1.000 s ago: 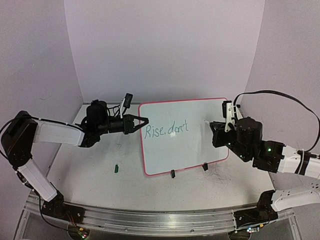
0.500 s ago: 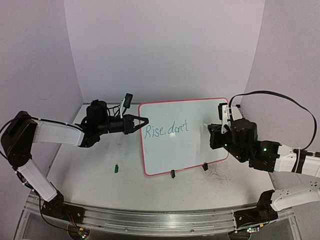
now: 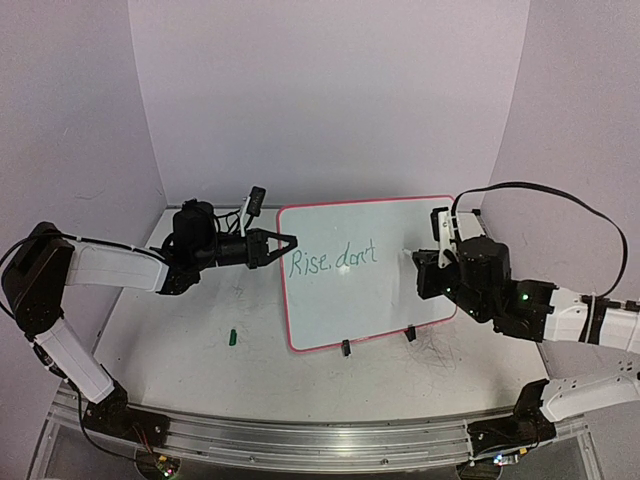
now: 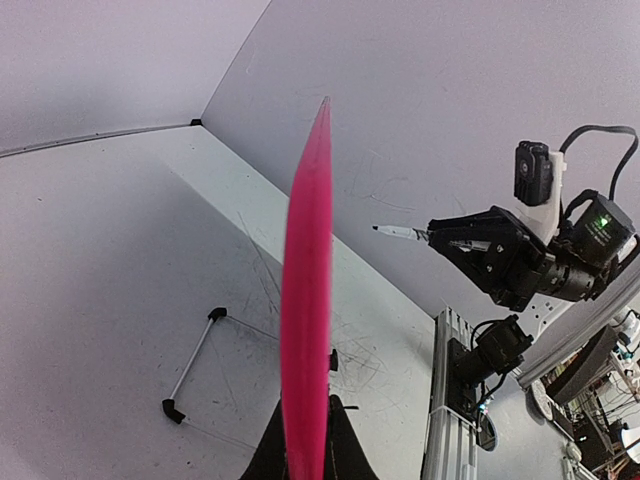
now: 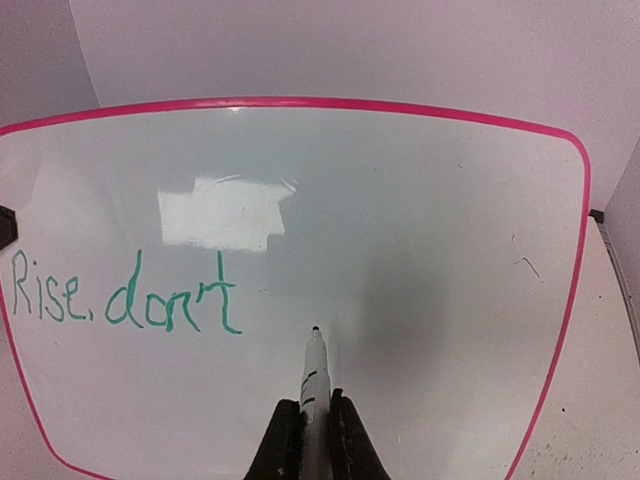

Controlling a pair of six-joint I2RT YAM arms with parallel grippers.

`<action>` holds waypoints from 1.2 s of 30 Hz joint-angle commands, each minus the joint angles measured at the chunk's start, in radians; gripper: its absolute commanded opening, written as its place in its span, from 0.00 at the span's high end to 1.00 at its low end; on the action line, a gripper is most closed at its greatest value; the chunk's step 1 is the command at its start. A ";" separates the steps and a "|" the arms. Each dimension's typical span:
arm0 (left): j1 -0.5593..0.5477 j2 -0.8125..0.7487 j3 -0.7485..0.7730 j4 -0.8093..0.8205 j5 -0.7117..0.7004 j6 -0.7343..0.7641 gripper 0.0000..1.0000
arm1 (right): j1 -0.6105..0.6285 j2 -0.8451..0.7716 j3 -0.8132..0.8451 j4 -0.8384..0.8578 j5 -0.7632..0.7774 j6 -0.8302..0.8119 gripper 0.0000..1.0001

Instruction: Write a sentence on the whiteboard

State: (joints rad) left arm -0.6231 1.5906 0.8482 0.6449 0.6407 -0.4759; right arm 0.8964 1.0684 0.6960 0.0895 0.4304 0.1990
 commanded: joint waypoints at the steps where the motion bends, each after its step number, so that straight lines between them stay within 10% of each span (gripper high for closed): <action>1: 0.019 -0.023 -0.011 -0.038 -0.121 0.051 1.00 | -0.051 0.025 0.048 0.035 -0.069 -0.004 1.00; 36: 0.018 -0.011 -0.004 -0.048 -0.121 0.065 1.00 | -0.191 0.052 -0.020 0.170 -0.397 -0.097 1.00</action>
State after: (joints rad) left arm -0.6231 1.5906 0.8482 0.6437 0.6403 -0.4752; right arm 0.7055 1.1028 0.6740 0.1979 0.0314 0.1007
